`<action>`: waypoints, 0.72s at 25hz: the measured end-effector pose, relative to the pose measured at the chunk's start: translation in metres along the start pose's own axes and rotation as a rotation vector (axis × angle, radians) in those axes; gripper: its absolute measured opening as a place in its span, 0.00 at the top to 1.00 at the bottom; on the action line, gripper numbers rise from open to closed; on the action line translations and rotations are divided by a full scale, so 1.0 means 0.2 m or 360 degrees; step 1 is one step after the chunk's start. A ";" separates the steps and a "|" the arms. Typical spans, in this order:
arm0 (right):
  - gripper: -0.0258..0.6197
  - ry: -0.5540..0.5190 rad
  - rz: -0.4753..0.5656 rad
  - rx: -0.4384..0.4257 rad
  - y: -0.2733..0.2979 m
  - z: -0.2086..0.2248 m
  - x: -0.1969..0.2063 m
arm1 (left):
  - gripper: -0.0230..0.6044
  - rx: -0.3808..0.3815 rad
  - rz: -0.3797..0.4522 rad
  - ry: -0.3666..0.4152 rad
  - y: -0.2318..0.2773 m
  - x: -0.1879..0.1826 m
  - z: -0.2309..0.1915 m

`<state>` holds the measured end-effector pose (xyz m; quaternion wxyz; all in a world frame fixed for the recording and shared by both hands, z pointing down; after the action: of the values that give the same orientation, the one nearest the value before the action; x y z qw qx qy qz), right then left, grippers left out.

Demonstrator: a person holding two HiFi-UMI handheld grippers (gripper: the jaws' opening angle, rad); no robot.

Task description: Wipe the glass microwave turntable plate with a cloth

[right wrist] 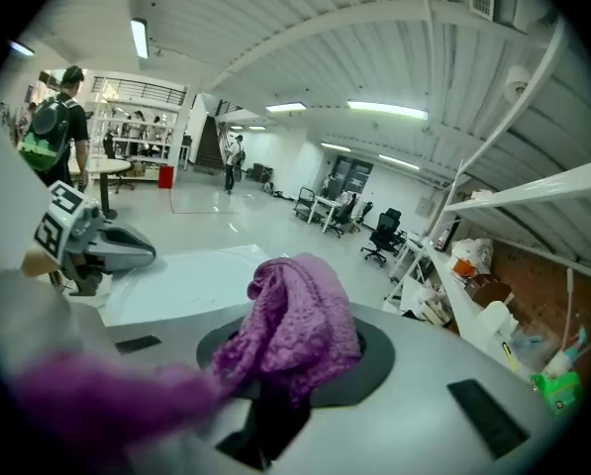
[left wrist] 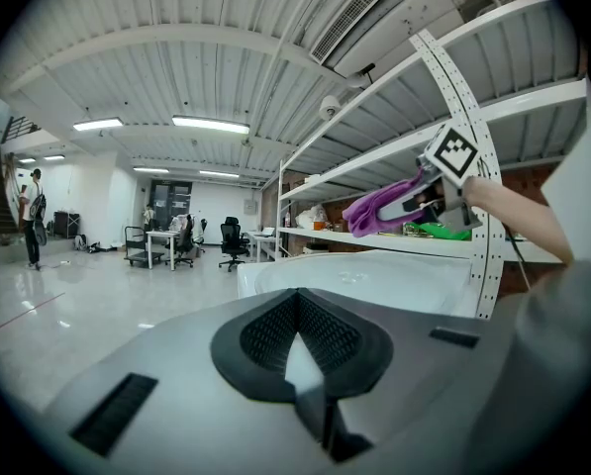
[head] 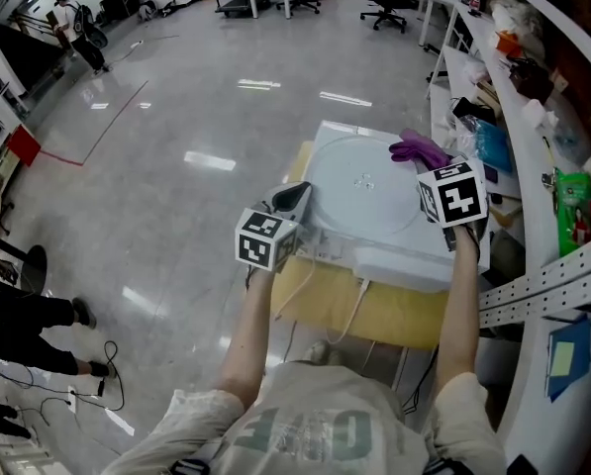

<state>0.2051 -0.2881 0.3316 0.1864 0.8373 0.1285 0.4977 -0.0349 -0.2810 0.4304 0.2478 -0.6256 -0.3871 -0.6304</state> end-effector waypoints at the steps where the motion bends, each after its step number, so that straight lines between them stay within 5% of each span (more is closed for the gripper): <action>1: 0.87 0.0006 -0.0032 0.0018 0.05 0.02 0.02 | 0.96 0.0000 0.0001 0.0001 0.00 0.00 0.00; 9: 0.87 0.0059 -0.0185 0.0004 0.22 -0.01 0.20 | 0.96 -0.0009 0.0002 0.0001 0.00 0.00 0.00; 18: 0.87 -0.0021 -0.0185 0.0021 0.10 -0.09 0.26 | 0.96 -0.0029 -0.0016 0.0008 -0.01 0.00 0.01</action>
<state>0.2138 -0.2817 0.3889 0.2104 0.8329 0.1788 0.4797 -0.0362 -0.2787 0.4305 0.2399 -0.6242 -0.3839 -0.6368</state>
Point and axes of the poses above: the fingertips, and each gripper's own axes: y forward along the fingers, z to its right, x out of its underside, the point moved 4 cm from there along -y, backward along the fingers, and after that the axes turned 10 degrees about x, right-handed, at the moved point
